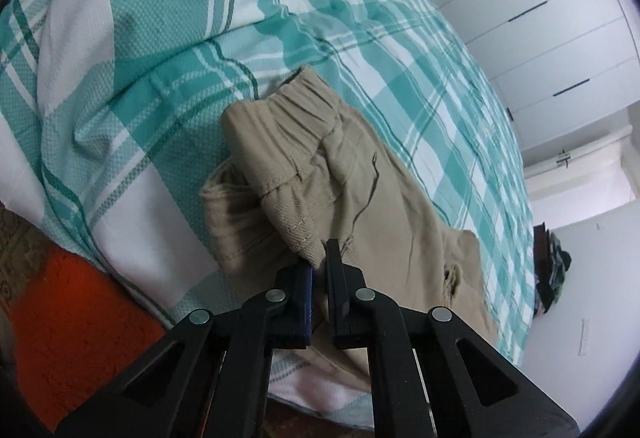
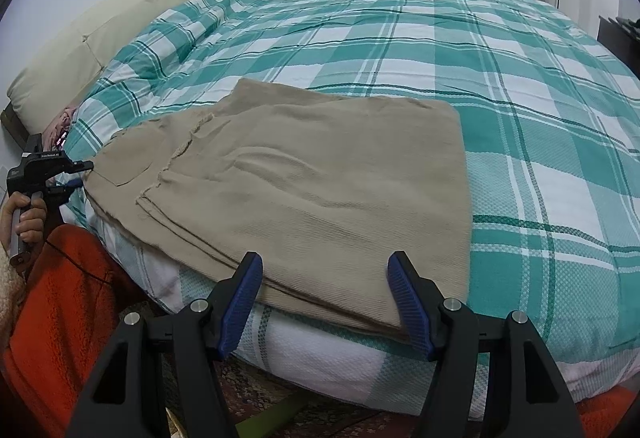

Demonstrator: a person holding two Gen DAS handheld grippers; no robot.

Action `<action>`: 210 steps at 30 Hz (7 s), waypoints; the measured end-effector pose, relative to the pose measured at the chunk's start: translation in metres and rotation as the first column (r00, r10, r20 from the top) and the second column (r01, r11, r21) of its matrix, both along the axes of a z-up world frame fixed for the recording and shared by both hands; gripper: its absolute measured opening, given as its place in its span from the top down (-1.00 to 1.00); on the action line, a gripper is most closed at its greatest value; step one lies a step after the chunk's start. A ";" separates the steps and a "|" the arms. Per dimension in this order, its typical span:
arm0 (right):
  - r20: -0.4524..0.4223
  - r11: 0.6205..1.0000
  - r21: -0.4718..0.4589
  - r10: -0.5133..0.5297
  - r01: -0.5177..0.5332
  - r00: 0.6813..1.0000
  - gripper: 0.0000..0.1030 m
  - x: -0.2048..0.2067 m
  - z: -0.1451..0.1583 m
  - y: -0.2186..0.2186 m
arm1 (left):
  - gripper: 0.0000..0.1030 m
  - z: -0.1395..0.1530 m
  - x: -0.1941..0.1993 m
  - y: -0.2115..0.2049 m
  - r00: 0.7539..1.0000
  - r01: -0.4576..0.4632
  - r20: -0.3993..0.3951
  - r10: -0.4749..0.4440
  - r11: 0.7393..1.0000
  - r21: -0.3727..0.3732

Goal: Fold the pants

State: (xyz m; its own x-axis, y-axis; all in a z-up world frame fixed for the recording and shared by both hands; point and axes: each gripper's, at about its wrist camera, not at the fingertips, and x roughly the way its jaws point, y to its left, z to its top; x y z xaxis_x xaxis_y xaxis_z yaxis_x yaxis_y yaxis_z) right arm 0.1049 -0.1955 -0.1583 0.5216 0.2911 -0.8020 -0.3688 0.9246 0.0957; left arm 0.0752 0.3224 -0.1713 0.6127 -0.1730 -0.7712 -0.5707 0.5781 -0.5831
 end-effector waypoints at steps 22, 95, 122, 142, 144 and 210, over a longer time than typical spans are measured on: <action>-0.005 1.000 0.028 -0.002 0.002 1.000 -0.27 0.004 0.000 -0.003 | -0.15 0.001 -0.044 0.032 0.993 -0.115 -0.006 0.115 0.987 -0.112; -0.183 0.840 0.529 -0.027 0.121 0.983 -0.34 0.045 0.027 -0.031 | -0.04 0.024 0.054 -0.225 0.889 0.445 -0.140 -0.436 0.752 0.486; -0.263 0.914 0.374 -0.062 0.161 0.963 -0.24 0.109 -0.003 0.000 | -0.25 0.005 0.053 -0.257 0.812 0.550 -0.143 -0.565 0.661 0.511; -0.168 0.813 0.556 -0.093 0.172 0.981 0.60 0.097 0.075 -0.018 | -0.52 0.061 0.017 -0.171 0.906 0.370 0.024 -0.423 0.817 0.441; -0.171 0.792 0.566 -0.158 0.229 0.972 0.60 0.082 0.075 -0.044 | -0.52 0.054 0.013 -0.174 0.897 0.397 -0.003 -0.441 0.804 0.443; -0.445 0.868 0.407 -0.084 0.285 0.891 -0.52 0.124 -0.030 -0.099 | 0.11 -0.043 0.130 -0.244 0.698 0.704 -0.147 -0.700 0.710 -0.038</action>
